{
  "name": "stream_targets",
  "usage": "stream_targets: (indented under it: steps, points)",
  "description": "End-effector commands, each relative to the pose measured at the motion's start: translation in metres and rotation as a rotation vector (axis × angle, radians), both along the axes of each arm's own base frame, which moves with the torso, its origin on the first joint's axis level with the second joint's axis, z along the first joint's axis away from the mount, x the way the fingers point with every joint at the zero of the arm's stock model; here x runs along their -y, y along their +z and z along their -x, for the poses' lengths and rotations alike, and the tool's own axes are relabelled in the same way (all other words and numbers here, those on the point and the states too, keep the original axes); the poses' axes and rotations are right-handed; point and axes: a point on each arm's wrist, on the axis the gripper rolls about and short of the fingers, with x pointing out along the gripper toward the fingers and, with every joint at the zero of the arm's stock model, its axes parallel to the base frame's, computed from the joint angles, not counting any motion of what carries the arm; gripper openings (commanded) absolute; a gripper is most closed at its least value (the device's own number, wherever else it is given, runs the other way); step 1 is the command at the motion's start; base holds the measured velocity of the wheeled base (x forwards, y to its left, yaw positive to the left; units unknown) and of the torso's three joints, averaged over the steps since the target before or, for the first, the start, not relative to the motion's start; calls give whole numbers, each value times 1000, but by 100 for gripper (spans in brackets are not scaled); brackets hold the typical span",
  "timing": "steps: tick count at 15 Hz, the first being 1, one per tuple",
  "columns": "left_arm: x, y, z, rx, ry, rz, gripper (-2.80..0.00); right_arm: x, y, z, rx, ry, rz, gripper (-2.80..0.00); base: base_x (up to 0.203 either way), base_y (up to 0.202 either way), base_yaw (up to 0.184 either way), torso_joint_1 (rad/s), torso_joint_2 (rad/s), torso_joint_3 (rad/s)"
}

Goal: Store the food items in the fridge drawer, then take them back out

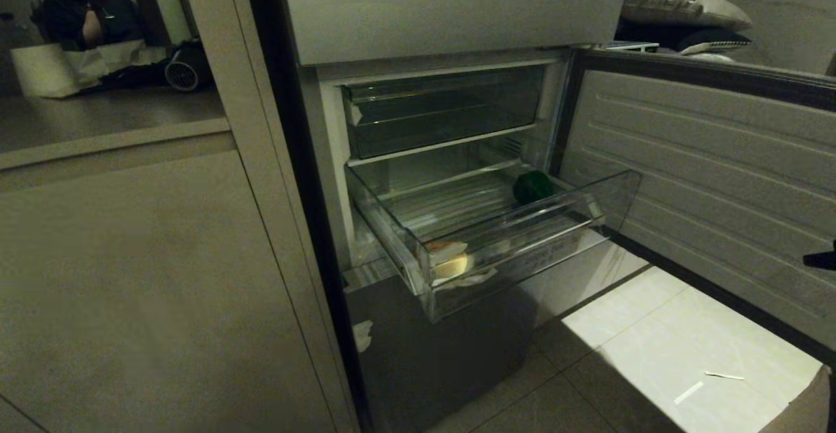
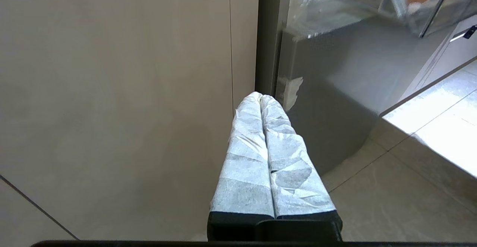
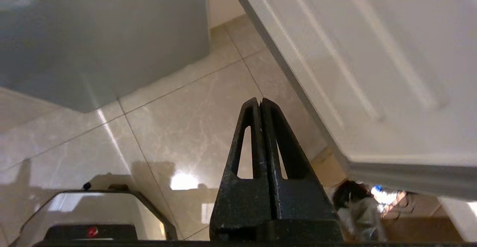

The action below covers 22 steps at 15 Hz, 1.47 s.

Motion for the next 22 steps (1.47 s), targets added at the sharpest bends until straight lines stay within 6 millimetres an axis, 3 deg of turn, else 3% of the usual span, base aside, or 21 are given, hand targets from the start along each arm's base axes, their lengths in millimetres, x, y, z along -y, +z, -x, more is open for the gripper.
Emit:
stream_targets:
  steps: [1, 5, 12, 16, 22]
  points:
    - [0, 0, 0, -1, 0, 0, -280, 0, -1, -1, 0, 22, -6, -280, 0, 0, 0, 179, -438, -257]
    - [0, 0, 0, -1, 0, 0, -280, 1, -2, -5, -7, 30, -7, -280, 0, 0, 0, 226, -539, -312]
    - [0, 0, 0, -1, 1, 0, -280, 11, -23, -38, -43, 71, -30, -280, 0, 0, 0, 222, -494, -277]
    - [0, 0, 0, -2, 0, 0, -280, -3, -31, -49, -74, 144, -47, -280, 0, 0, 0, 156, -350, -192]
    - [0, 0, 0, -2, 1, 0, -280, -44, -35, -69, -93, 304, -56, -280, 0, 0, 0, 155, -332, -176]
